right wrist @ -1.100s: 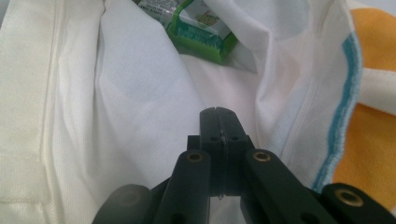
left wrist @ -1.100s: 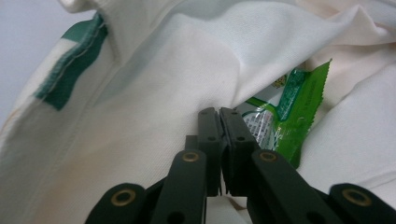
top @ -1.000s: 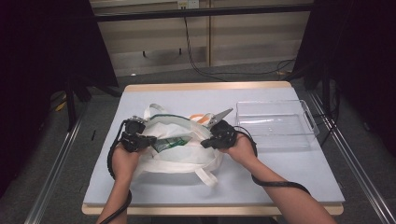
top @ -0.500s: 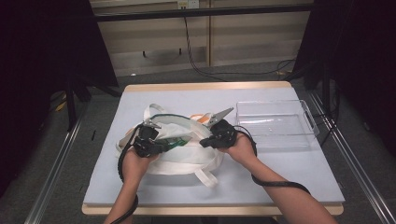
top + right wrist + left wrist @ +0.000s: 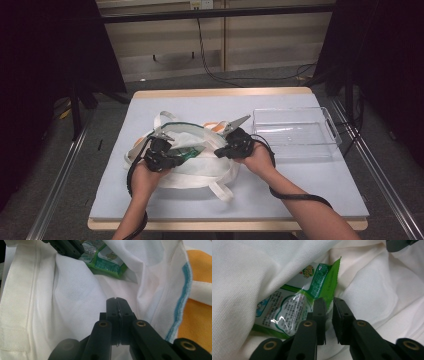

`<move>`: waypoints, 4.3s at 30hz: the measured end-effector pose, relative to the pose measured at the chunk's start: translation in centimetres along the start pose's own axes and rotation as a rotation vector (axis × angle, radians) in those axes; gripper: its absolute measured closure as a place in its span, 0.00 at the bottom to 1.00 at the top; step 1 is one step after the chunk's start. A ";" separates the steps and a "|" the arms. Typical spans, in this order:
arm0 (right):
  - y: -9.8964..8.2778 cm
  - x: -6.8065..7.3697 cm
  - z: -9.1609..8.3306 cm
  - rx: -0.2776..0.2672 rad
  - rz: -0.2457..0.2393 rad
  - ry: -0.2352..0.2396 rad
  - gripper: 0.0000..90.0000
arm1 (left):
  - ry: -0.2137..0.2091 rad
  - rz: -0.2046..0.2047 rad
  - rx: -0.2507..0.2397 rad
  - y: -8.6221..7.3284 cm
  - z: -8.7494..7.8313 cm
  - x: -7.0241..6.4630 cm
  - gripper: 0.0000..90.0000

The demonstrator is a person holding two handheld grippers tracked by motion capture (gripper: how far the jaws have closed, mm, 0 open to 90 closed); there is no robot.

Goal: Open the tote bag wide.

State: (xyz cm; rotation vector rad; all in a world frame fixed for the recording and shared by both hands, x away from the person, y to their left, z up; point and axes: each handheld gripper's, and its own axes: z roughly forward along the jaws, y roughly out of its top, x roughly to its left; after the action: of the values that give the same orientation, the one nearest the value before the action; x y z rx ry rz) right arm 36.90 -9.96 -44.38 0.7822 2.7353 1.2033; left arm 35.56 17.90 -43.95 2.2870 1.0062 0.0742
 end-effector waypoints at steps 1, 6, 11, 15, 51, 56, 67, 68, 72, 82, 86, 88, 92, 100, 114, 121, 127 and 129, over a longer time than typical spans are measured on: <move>0.0 0.0 0.0 -0.001 0.001 0.001 0.99 | 0.011 0.006 0.002 0.0 0.1 -0.1 0.87; 0.0 -0.1 0.1 -0.002 0.006 0.008 0.99 | 0.002 0.034 0.020 0.0 0.3 -0.3 0.83; 0.0 -0.1 0.1 -0.005 0.004 0.010 0.99 | -0.010 -0.004 0.027 -0.2 1.0 0.0 0.72; 0.0 0.0 0.2 -0.003 0.001 0.008 0.99 | 0.010 0.014 0.035 -0.1 1.0 0.0 0.69; 0.0 -0.1 0.1 -0.005 0.005 0.019 0.95 | -0.017 0.074 -0.036 2.7 -2.4 -1.1 1.00; 0.3 0.0 0.1 -0.004 -0.002 0.017 0.91 | -0.021 0.094 -0.045 3.1 -2.7 -1.5 1.00; 1.0 0.3 0.2 -0.012 -0.020 0.021 0.70 | -0.040 0.125 -0.057 4.0 -3.8 -2.2 1.00; 1.1 0.4 0.2 -0.010 -0.024 0.019 0.69 | -0.043 0.126 -0.051 4.1 -3.9 -2.3 1.00; 1.1 0.4 0.3 -0.009 -0.034 0.018 0.63 | -0.048 0.142 -0.059 4.5 -4.3 -2.6 1.00; 1.3 0.4 0.2 -0.018 -0.036 0.005 0.53 | -0.051 0.177 -0.083 6.0 -6.0 -3.8 1.00; 1.3 0.4 0.1 -0.022 -0.030 -0.004 0.49 | -0.055 0.185 -0.104 6.5 -6.7 -4.0 1.00; 1.3 0.4 0.1 -0.025 -0.030 0.002 0.49 | -0.063 0.194 -0.112 6.8 -7.1 -4.0 1.00; 1.4 0.3 0.1 -0.028 -0.030 0.001 0.44 | -0.069 0.212 -0.121 7.4 -7.6 -4.5 1.00; 1.7 0.3 -0.4 -0.047 -0.033 -0.001 0.37 | -0.091 0.242 -0.085 8.1 -6.9 -4.9 1.00; 3.0 -0.2 -1.7 -0.075 -0.076 -0.013 0.32 | -0.091 0.283 -0.056 8.8 -6.4 -4.9 1.00; 3.6 0.2 -1.9 -0.096 -0.128 -0.008 0.34 | -0.085 0.293 -0.053 9.3 -6.1 -5.2 1.00; 4.1 0.2 -2.4 -0.131 -0.149 -0.003 0.36 | -0.085 0.309 -0.047 9.8 -6.2 -5.2 1.00; 4.4 0.1 -2.7 -0.146 -0.154 0.004 0.37 | -0.079 0.300 -0.055 9.9 -6.3 -5.3 1.00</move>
State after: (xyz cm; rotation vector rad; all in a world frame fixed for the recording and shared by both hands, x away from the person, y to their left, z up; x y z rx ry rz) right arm 38.02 -9.26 -39.35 0.5433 2.6170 1.3526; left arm 36.35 12.55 -32.20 2.3539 0.6079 0.1326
